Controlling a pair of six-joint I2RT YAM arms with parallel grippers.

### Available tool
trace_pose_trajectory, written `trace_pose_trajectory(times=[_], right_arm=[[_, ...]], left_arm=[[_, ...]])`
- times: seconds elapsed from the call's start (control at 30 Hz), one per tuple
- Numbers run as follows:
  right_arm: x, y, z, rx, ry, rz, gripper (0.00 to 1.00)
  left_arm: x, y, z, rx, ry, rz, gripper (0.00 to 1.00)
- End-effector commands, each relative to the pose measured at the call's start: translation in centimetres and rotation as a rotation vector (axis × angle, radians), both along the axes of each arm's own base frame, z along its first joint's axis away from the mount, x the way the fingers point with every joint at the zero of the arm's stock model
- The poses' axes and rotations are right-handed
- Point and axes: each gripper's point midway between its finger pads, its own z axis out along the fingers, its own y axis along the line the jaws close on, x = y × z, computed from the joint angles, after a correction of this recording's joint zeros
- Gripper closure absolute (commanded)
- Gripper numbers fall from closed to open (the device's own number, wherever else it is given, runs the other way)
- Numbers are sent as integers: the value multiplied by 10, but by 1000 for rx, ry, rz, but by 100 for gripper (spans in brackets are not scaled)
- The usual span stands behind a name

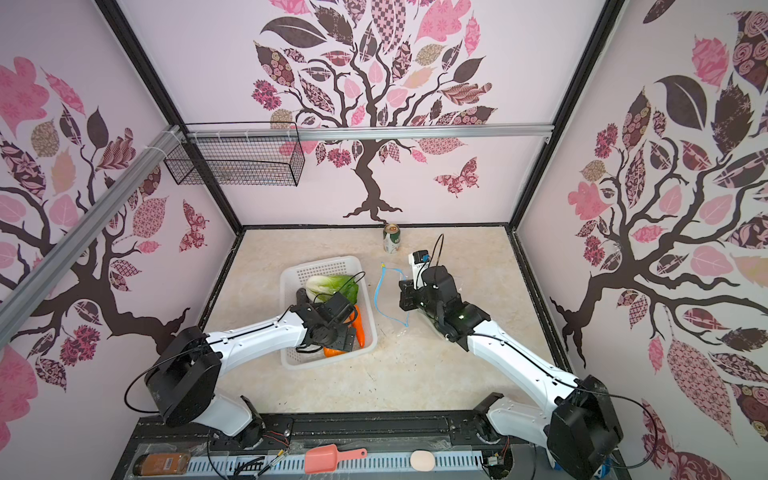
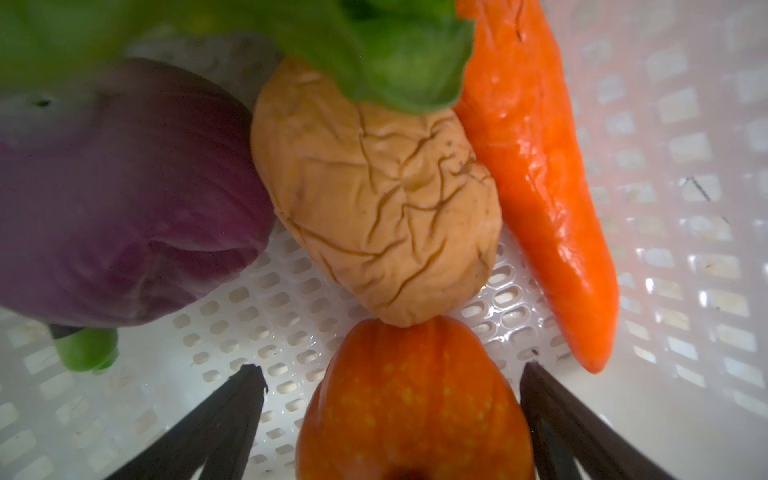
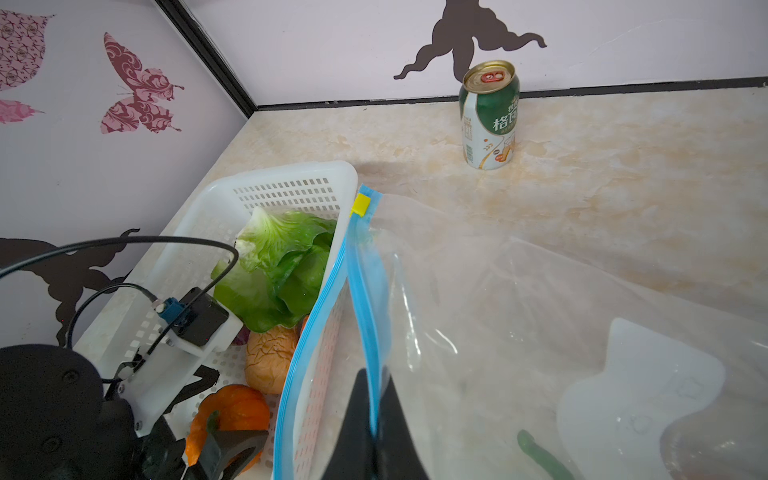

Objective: Place the food in the zip-top bag and seal the zipper
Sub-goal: 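Lower the left gripper onto the orange pumpkin, grasp and lift it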

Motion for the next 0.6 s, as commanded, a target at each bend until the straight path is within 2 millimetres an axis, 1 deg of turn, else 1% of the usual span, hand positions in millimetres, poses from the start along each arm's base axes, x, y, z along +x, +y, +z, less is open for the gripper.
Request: trace_pose_trajectory(times=[0.0, 0.1, 0.23, 0.4, 0.5, 0.57], right_arm=[[0, -4, 10, 3, -21, -10, 100], [0, -4, 9, 2, -21, -12, 100], [1, -5, 9, 2, -22, -15, 100], [1, -5, 9, -2, -25, -18, 100], [1, -5, 10, 0, -27, -19, 100], [1, -6, 9, -3, -26, -21, 100]], left_arm=[[-13, -1, -6, -20, 51, -29, 2], [-17, -7, -11, -41, 79, -45, 2], [-21, -4, -22, -9, 118, -51, 2], [-23, -1, -27, 11, 136, -48, 3], [-23, -1, -29, 16, 140, -48, 6], [-23, -2, -28, 12, 138, -50, 12]])
